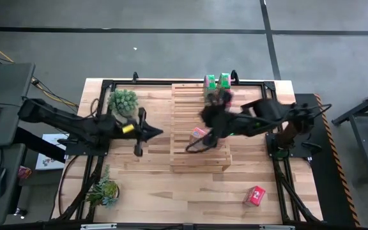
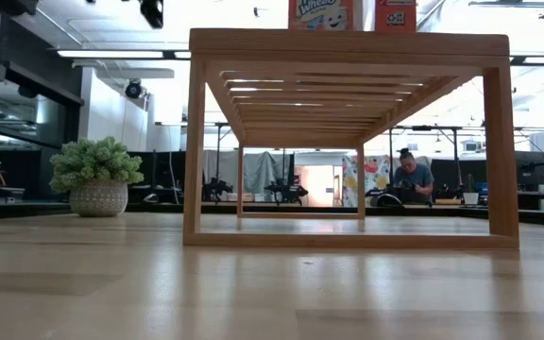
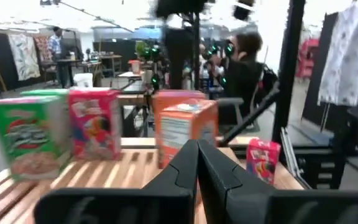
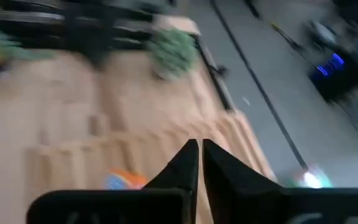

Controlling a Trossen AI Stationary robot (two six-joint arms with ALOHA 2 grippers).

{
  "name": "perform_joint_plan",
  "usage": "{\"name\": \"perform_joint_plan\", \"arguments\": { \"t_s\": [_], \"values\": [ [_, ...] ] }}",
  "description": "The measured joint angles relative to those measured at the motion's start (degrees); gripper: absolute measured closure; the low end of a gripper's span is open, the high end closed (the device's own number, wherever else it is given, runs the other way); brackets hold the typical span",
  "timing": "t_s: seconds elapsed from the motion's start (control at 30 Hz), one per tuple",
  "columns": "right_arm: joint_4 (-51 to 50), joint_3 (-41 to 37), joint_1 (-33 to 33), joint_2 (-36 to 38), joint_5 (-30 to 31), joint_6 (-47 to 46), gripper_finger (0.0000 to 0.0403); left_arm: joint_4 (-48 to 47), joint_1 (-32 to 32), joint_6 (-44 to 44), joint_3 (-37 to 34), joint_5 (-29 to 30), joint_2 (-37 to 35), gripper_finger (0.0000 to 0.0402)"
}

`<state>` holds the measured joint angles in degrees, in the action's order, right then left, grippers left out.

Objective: Stack cereal on shelf
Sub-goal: Put the orange cereal box on the shelf aligned with the other orange cereal box

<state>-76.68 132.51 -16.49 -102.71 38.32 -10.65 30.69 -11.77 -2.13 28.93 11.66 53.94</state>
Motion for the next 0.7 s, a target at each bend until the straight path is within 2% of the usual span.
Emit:
{"name": "perform_joint_plan", "arguments": {
  "t_s": [0.1, 0.2, 0.4, 0.5, 0.7],
  "values": [
    [-6.58, 0.00, 0.09, 2.05, 5.07, -6.75, 0.0379, -1.37, -3.42, -0.70, 3.82, 2.54, 6.55, 0.0402],
    [-9.75, -0.07, 0.09, 3.38, 8.48, -9.83, 0.0396, -4.10, -4.87, -0.20, 9.61, 2.32, 14.26, 0.0401],
    [-11.09, -0.07, 0.09, 4.67, 10.00, -10.32, 0.0400, -10.81, -4.63, 0.57, 21.36, 0.92, 27.91, 0.0402],
    [-12.18, -0.07, 0.09, 4.65, 10.22, -10.50, 0.0400, -11.89, -3.44, 1.85, 24.06, 1.48, 31.58, 0.0402],
    [-13.17, -0.07, 0.09, 4.63, 10.15, -11.41, 0.0402, -12.77, 0.16, 4.92, 24.19, 2.67, 33.80, 0.0402]
  ]
}}
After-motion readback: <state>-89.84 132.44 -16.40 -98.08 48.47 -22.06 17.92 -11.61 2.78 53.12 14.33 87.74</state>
